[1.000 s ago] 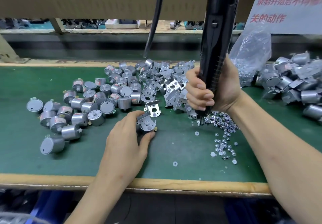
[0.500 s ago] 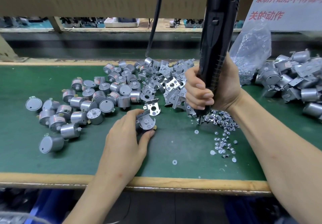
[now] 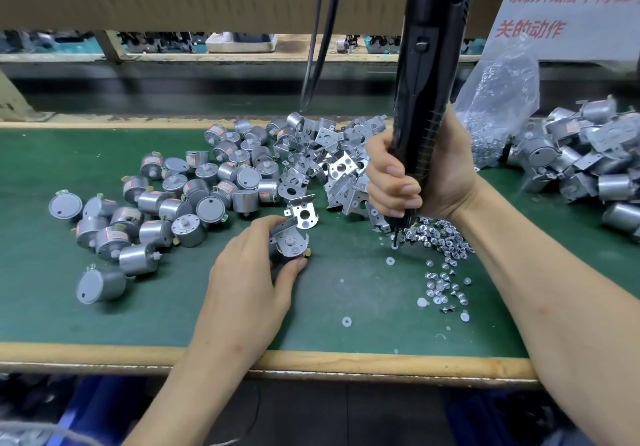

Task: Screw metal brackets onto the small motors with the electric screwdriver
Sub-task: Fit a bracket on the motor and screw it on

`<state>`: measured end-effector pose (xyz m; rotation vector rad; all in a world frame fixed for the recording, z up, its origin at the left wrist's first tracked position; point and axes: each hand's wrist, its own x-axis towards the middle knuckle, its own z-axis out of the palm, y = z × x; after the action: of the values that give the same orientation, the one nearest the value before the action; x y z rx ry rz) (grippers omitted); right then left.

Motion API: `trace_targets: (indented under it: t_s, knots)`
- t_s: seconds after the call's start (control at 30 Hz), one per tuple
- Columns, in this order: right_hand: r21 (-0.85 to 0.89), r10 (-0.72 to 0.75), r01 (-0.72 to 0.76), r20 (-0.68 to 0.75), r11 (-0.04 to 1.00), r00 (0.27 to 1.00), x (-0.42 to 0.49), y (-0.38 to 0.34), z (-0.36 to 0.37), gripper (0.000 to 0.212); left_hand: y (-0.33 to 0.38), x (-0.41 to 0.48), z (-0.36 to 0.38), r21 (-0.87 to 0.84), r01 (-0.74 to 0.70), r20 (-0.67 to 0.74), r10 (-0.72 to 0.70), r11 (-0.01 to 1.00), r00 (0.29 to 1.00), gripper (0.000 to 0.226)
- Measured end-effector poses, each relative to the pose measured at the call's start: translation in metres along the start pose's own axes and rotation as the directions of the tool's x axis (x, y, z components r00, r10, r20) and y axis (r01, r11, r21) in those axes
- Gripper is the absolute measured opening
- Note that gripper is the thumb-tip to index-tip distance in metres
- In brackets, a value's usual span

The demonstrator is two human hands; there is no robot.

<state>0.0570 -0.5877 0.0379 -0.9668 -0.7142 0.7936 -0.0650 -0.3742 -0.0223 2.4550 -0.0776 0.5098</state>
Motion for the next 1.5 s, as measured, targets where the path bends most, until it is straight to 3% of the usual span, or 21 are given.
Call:
trace_targets:
  t_s: [0.77,0.9,1.0,1.1,1.2,1.5]
  knots:
    - [-0.022,0.005,-0.005,0.03,1.0,1.0,-0.001,-0.002,-0.003,0.068,0.002,0.0,-0.001,-0.043,0.004,0.017,-0.003,0.999,1.0,0.048]
    - [-0.032,-0.039,0.04,0.032,0.999,0.999,0.001,-0.007,0.004,0.071,0.006,0.0,-0.003,-0.1,-0.037,0.06,0.043,0.994,0.997,0.057]
    - [-0.062,-0.042,0.043,0.008,0.997,0.999,0.004,-0.01,0.014,0.087,0.009,-0.002,-0.003,-0.08,-0.107,0.132,0.117,0.991,0.984,0.054]
    - [-0.079,-0.081,0.081,0.002,0.994,0.997,0.009,-0.008,0.028,0.085,0.009,-0.002,-0.001,-0.082,-0.132,0.203,0.146,0.988,0.968,0.048]
    - [-0.043,-0.117,0.117,0.001,0.992,0.993,0.014,-0.004,0.039,0.095,0.007,-0.001,0.0,-0.096,-0.121,0.217,0.139,0.988,0.966,0.047]
    - [-0.163,-0.282,0.258,-0.146,0.952,0.948,0.026,0.011,0.059,0.089,0.005,0.0,0.001,-0.104,-0.098,0.207,0.118,0.99,0.971,0.044]
